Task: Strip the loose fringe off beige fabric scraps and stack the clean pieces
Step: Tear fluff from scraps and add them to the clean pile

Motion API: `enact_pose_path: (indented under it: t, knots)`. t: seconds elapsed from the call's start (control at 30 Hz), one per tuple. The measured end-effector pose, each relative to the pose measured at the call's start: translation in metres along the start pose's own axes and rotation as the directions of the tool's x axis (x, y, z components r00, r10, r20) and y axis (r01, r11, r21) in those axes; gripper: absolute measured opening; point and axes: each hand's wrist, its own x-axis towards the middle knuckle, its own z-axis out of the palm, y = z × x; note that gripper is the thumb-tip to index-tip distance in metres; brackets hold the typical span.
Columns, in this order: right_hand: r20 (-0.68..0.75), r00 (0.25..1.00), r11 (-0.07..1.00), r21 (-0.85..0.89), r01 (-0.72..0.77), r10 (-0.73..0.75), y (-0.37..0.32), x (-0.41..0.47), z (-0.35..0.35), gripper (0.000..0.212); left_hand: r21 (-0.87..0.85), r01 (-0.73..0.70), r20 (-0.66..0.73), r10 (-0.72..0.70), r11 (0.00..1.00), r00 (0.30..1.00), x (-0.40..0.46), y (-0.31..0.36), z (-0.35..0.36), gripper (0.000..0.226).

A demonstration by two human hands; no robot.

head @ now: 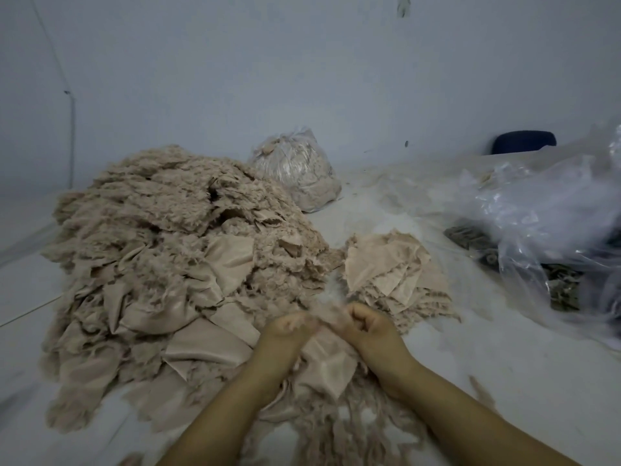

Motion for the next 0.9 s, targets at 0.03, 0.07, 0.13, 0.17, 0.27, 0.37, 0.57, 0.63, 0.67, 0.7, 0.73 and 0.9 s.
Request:
enact_pose_path:
  t: [0.03,0.07,0.13,0.17,0.27,0.37,0.57,0.63,0.67,0.7,0.73,0.9]
  knots:
    - [-0.035,0.999,1.000,-0.001,0.004,-0.004,-0.001,0.001,0.000,0.019,-0.111,0.006,-0.105,-0.017,0.994,0.994,0.003,0.001,0.000,0.015]
    - [-0.086,0.996,1.000,0.002,0.001,-0.001,-0.002,0.003,-0.002,0.022,-0.221,0.001,-0.185,-0.043,0.975,0.982,0.006,0.002,-0.002,0.014]
    - [-0.155,0.988,1.000,0.002,-0.002,0.002,-0.005,0.006,-0.006,0.023,-0.360,-0.026,-0.263,-0.075,0.932,0.962,0.008,0.006,-0.008,0.015]
    - [-0.154,0.988,1.000,-0.012,-0.002,0.000,-0.006,0.006,-0.008,0.022,-0.380,-0.037,-0.278,-0.076,0.924,0.958,0.007,0.006,-0.010,0.014]
    - [-0.111,0.994,0.999,-0.034,0.006,-0.009,-0.006,0.007,-0.008,0.021,-0.389,-0.057,-0.295,-0.065,0.920,0.953,0.007,0.004,-0.013,0.014]
    - [-0.135,0.991,1.000,-0.003,0.019,-0.019,-0.007,0.007,-0.008,0.020,-0.454,-0.068,-0.325,-0.094,0.888,0.941,0.008,0.003,-0.015,0.017]
    - [0.006,1.000,1.000,-0.008,0.009,-0.009,-0.016,0.007,-0.022,0.021,-0.578,-0.094,-0.425,-0.201,0.810,0.883,0.017,0.003,-0.035,0.022]
    - [0.264,0.963,0.994,-0.106,-0.032,0.060,-0.016,-0.001,-0.019,0.026,-0.518,-0.098,-0.403,-0.142,0.850,0.904,0.016,0.002,-0.038,0.025]
    - [0.302,0.952,0.984,-0.180,-0.002,0.057,-0.017,-0.004,-0.017,0.029,-0.470,-0.101,-0.356,-0.084,0.877,0.931,0.015,0.000,-0.037,0.028]
    - [0.286,0.958,0.972,-0.230,0.048,0.020,-0.017,-0.004,-0.014,0.032,-0.414,-0.099,-0.281,-0.023,0.905,0.959,0.013,-0.001,-0.035,0.033]
    - [0.230,0.973,0.966,-0.242,0.091,-0.034,-0.017,-0.003,-0.011,0.035,-0.358,-0.088,-0.184,0.022,0.929,0.983,0.010,-0.003,-0.032,0.037]
    - [0.144,0.987,0.988,-0.128,0.088,-0.069,-0.013,0.000,0.006,0.025,-0.185,-0.055,0.173,0.087,0.981,0.981,-0.001,-0.005,-0.015,0.023]
